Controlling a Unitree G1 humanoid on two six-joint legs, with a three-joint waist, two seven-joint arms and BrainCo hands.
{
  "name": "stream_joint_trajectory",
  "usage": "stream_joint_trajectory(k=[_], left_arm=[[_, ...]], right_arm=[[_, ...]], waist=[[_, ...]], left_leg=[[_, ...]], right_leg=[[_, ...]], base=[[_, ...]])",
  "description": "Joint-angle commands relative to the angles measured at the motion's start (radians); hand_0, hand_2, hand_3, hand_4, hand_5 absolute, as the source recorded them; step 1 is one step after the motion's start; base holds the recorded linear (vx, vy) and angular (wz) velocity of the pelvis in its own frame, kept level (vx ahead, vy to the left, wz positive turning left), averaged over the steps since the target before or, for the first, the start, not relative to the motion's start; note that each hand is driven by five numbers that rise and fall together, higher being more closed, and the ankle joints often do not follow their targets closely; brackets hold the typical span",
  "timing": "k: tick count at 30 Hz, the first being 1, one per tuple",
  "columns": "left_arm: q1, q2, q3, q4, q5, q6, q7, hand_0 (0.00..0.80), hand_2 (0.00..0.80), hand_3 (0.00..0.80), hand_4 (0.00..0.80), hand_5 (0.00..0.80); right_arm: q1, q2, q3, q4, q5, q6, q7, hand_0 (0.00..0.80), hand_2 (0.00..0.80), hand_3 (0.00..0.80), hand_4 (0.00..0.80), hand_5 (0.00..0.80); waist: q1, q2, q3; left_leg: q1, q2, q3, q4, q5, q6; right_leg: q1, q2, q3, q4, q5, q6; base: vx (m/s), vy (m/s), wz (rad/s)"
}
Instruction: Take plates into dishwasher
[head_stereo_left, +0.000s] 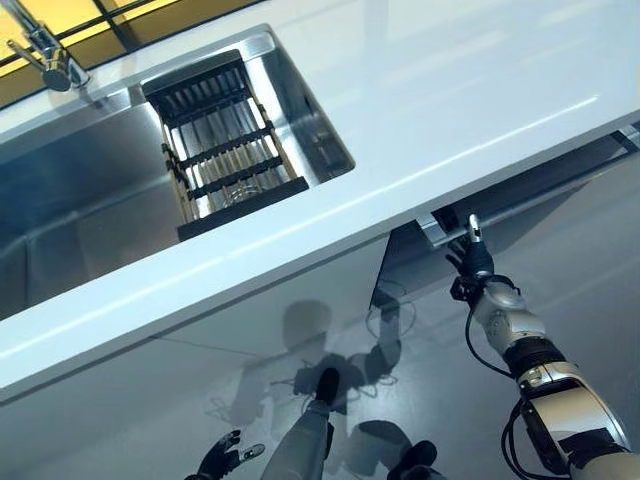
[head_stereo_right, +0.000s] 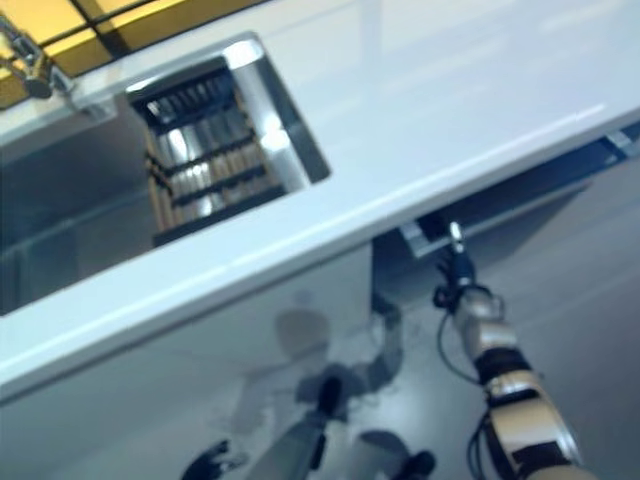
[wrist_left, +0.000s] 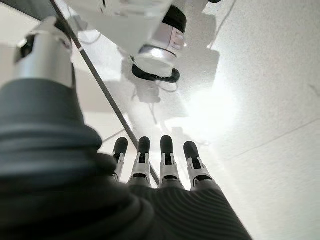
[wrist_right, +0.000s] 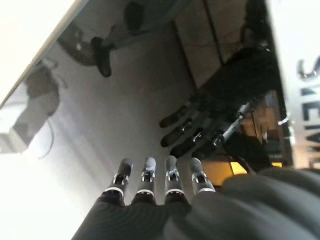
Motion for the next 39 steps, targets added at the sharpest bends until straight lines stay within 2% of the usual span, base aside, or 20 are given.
stream_joint_trajectory(k=[1, 2, 6, 8, 9, 11, 21, 23, 28, 35, 39], left_arm=[[-0.011, 0.088, -0.037, -0.044, -0.029, -0.021, 0.0, 0.0, 0.0, 0.0, 0.0, 0.0], [-0.01, 0.093, -0.036, -0.046, -0.029, -0.024, -0.001, 0.0, 0.0, 0.0, 0.0, 0.0], [-0.007, 0.107, -0.029, -0.054, -0.025, -0.021, -0.006, 0.0, 0.0, 0.0, 0.0, 0.0], [-0.006, 0.113, -0.026, -0.052, -0.017, -0.024, -0.009, 0.0, 0.0, 0.0, 0.0, 0.0], [-0.009, 0.115, -0.027, -0.051, -0.017, -0.025, -0.01, 0.0, 0.0, 0.0, 0.0, 0.0], [-0.016, 0.125, -0.024, -0.054, -0.012, -0.021, -0.016, 0.0, 0.0, 0.0, 0.0, 0.0], [-0.084, 0.154, -0.037, -0.046, 0.031, 0.001, -0.001, 0.0, 0.0, 0.0, 0.0, 0.0], [-0.096, 0.156, -0.037, -0.047, 0.038, 0.005, 0.008, 0.0, 0.0, 0.0, 0.0, 0.0], [-0.112, 0.154, -0.028, -0.029, 0.043, 0.019, 0.01, 0.0, 0.0, 0.0, 0.0, 0.0], [-0.09, 0.127, 0.012, 0.03, 0.06, 0.022, 0.017, 0.0, 0.0, 0.0, 0.0, 0.0], [-0.068, 0.117, 0.047, 0.069, 0.081, 0.023, 0.021, 0.0, 0.0, 0.0, 0.0, 0.0]], right_arm=[[-0.362, 0.038, 0.115, -0.11, -0.175, -0.163, 0.063, 0.0, 0.0, 0.0, 0.0, 0.0], [-0.382, 0.024, 0.142, -0.118, -0.246, -0.186, 0.045, 0.0, 0.0, 0.0, 0.0, 0.0], [-0.412, -0.016, 0.19, -0.133, -0.3, -0.191, 0.013, 0.0, 0.0, 0.0, 0.0, 0.0], [-0.413, -0.037, 0.204, -0.132, -0.291, -0.179, 0.015, 0.0, 0.0, 0.0, 0.0, 0.0], [-0.415, -0.043, 0.207, -0.13, -0.285, -0.173, 0.014, 0.0, 0.0, 0.0, 0.0, 0.0], [-0.405, -0.053, 0.205, -0.118, -0.28, -0.163, 0.011, 0.0, 0.0, 0.0, 0.0, 0.0], [-0.315, -0.1, 0.165, 0.015, -0.296, -0.026, -0.027, 0.0, 0.0, 0.0, 0.0, 0.0], [-0.269, -0.103, 0.146, 0.041, -0.269, -0.034, -0.018, 0.0, 0.0, 0.0, 0.0, 0.0], [-0.135, -0.097, 0.089, 0.058, -0.288, 0.004, -0.012, 0.0, 0.0, 0.0, 0.0, 0.0], [0.124, -0.093, -0.032, 0.067, -0.231, 0.005, 0.003, 0.0, 0.0, 0.0, 0.0, 0.0], [0.309, -0.07, -0.12, 0.089, -0.203, 0.001, 0.006, 0.0, 0.0, 0.0, 0.0, 0.0]], waist=[[0.124, -0.066, 0.042], [0.127, -0.07, 0.041], [0.128, -0.078, 0.037], [0.125, -0.084, 0.031], [0.124, -0.082, 0.032], [0.118, -0.083, 0.028], [0.072, -0.102, -0.003], [0.06, -0.102, -0.013], [0.024, -0.097, -0.055], [-0.031, -0.092, -0.131], [-0.066, -0.101, -0.192]], left_leg=[[-0.078, -0.066, 0.032, 0.147, -0.088, 0.022], [-0.079, -0.066, 0.029, 0.146, -0.088, 0.023], [-0.075, -0.067, 0.023, 0.144, -0.093, 0.027], [-0.068, -0.068, 0.015, 0.137, -0.092, 0.03], [-0.075, -0.072, 0.018, 0.13, -0.061, 0.037], [-0.068, -0.073, 0.011, 0.13, -0.064, 0.04], [-0.03, -0.083, -0.041, 0.129, -0.079, 0.051], [-0.016, -0.079, -0.05, 0.118, -0.073, 0.05], [0.03, -0.06, -0.066, 0.053, -0.039, 0.043], [0.121, -0.023, -0.061, -0.075, 0.017, 0.027], [0.157, 0.006, -0.053, -0.135, 0.053, 0.003]], right_leg=[[0.139, -0.117, 0.096, -0.116, 0.176, 0.065], [0.137, -0.116, 0.097, -0.115, 0.178, 0.066], [0.135, -0.117, 0.101, -0.107, 0.183, 0.069], [0.137, -0.112, 0.111, -0.106, 0.183, 0.07], [0.131, -0.115, 0.103, -0.112, 0.204, 0.06], [0.132, -0.107, 0.119, -0.111, 0.197, 0.057], [0.157, -0.044, 0.214, -0.126, 0.154, 0.041], [0.165, -0.029, 0.225, -0.131, 0.142, 0.037], [0.19, 0.009, 0.244, -0.162, 0.124, 0.033], [0.232, 0.059, 0.256, -0.193, 0.096, 0.031], [0.267, 0.098, 0.268, -0.22, 0.08, 0.017]], base=[[0.001, -0.02, -0.11], [0.0, -0.021, -0.11], [-0.002, -0.026, -0.03], [-0.043, -0.04, 0.0], [-0.081, -0.023, 0.03], [-0.044, -0.056, 0.08], [-0.035, -0.153, 0.29], [-0.1, -0.143, 0.34], [-0.116, -0.101, 0.2], [-0.127, -0.056, 0.35], [-0.11, -0.061, 0.21]])
